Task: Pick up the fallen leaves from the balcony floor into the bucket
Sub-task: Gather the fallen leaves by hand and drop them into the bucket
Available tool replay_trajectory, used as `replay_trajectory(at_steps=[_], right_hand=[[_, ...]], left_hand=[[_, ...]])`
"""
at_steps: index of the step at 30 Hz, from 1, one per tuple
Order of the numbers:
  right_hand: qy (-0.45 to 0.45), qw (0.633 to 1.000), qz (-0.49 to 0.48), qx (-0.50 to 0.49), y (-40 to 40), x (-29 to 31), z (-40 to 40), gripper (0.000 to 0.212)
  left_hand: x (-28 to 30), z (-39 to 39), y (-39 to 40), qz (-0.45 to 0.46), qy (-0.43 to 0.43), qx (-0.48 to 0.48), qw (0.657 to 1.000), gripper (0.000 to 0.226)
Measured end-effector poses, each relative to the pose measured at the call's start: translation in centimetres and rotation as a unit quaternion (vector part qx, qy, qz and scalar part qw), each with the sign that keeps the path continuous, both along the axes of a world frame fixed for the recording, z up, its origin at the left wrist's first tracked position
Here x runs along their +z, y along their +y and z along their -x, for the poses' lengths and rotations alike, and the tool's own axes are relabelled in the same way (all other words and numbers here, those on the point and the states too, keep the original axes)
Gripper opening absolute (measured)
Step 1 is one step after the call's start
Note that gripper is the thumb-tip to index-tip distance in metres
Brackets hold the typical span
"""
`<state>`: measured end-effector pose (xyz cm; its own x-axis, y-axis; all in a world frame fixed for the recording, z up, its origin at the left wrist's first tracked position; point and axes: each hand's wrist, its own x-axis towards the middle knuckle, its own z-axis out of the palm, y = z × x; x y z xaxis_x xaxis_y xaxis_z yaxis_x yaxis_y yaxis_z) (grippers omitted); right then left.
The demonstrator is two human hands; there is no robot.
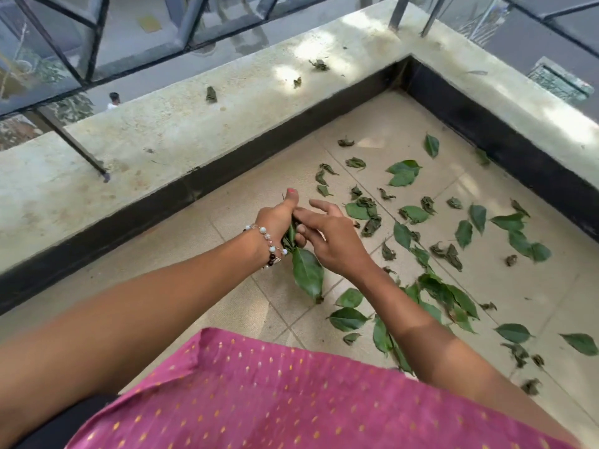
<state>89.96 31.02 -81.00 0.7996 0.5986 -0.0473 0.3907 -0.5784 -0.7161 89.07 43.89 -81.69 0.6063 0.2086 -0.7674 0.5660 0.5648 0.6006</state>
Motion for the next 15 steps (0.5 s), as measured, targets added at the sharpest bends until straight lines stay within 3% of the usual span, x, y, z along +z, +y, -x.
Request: replay_trajectory(at_steps=[2, 4, 6, 8, 10, 13, 15], right_hand=[[0.084, 0.995, -0.060, -0.013, -1.3, 0.0, 0.3, 0.035], [0.153, 0.967, -0.170, -0.116, -2.6, -0.3, 0.8, 0.032], [0.159, 0.973, -0.081, -0.145, -3.8, -0.9, 1.6, 0.024], [0.128, 0.987, 0.085, -0.056, -4.3, -2.3, 3.5, 0.022], [0.082, 0.981, 0.173, 0.012, -4.0, -3.6, 5.2, 0.021], [0.049, 0.983, 0.178, 0.006, -3.3, -4.2, 5.4, 0.013], [0.056, 0.988, 0.126, -0.072, -3.3, -3.7, 4.7, 0.009]], left_hand=[[0.1, 0.2, -0.3, -0.015, -0.012, -0.018, 1.000, 0.043], [-0.2, 0.4, -0.6, -0.027, -0.015, -0.039, 0.999, 0.040], [-0.8, 0.6, -0.9, -0.047, -0.001, -0.056, 0.997, 0.039], [-1.3, 0.9, -1.2, -0.067, 0.011, -0.072, 0.995, 0.041], [-1.5, 1.1, -1.5, -0.087, 0.017, -0.087, 0.992, 0.042], [-1.9, 1.3, -1.6, -0.121, 0.020, -0.118, 0.986, 0.042], [-2.1, 1.4, -1.7, -0.125, 0.021, -0.144, 0.981, 0.041]])
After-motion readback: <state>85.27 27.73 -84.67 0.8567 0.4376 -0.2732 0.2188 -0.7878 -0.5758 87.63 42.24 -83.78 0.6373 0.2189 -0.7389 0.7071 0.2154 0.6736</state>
